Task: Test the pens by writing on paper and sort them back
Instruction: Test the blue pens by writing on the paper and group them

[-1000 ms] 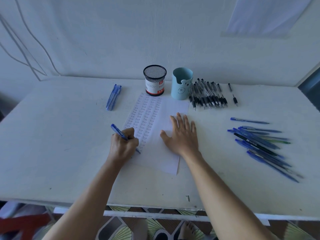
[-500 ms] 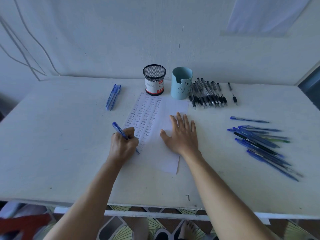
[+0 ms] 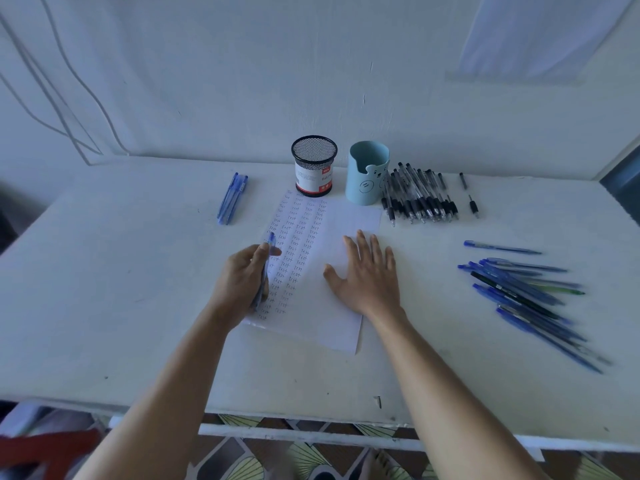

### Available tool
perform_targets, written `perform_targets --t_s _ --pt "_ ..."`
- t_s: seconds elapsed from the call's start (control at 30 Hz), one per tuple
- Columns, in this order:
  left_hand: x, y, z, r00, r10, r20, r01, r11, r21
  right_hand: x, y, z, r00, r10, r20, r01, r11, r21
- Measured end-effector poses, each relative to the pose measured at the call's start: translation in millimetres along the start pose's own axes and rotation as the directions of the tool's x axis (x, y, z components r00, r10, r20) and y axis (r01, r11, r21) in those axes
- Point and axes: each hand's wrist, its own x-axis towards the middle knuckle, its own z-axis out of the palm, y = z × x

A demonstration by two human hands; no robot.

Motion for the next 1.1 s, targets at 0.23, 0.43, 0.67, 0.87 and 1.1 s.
perform_targets --t_s 0.23,0.43,0.67,0.87,1.1 --pt "0 3 5 1.000 -0.023 0.002 0.023 1.000 -0.021 0 0 -1 1.000 -0.002 0.002 0.002 1.000 -0.001" --pt "3 2 5 1.000 -0.031 0.001 0.031 0.999 0.016 0 1 -1 1.000 -0.005 0.009 0.005 1.000 0.000" --pt "8 11 6 0.995 -0.098 0.020 0.100 0.981 -0.165 0 -1 -2 1.000 -0.010 0.010 0.010 1.000 -0.005" --pt "59 31 -6 0.988 -0.109 -0.109 0.113 0.993 0.036 4 -1 -4 0.999 0.016 -0.029 -0.015 0.999 0.040" --pt "128 31 -5 0.961 0.237 -0.140 -0.054 0.663 0.747 5 -1 -5 0.999 0.023 -0.027 -0.022 0.999 0.045"
